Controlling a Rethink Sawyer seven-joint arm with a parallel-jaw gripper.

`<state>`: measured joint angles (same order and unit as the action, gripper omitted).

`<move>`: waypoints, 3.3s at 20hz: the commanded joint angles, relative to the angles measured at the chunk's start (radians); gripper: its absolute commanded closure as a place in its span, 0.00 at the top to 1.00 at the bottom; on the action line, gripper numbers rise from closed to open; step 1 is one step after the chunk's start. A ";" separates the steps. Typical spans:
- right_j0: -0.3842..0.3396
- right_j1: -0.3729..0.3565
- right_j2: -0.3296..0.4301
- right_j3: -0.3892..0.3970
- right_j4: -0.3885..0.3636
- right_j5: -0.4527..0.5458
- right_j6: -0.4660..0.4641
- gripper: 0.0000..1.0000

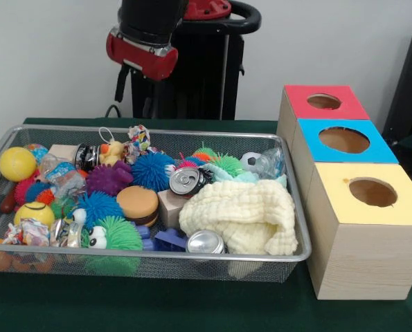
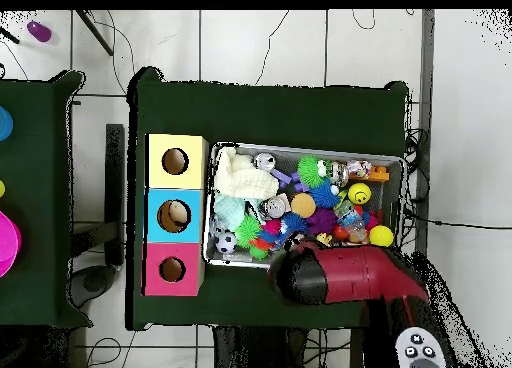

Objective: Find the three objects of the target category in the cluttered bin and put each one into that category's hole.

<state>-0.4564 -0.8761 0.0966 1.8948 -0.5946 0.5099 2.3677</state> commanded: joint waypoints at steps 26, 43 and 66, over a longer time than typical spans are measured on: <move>0.039 -0.125 0.026 0.305 -0.075 -0.177 -0.080 1.00; -0.035 -0.064 0.060 0.287 -0.030 -0.089 -0.068 1.00; 0.066 -0.113 0.018 0.126 -0.368 -0.342 -0.051 1.00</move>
<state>-0.3885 -0.9950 0.0693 2.1396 -0.8798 0.2456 2.3677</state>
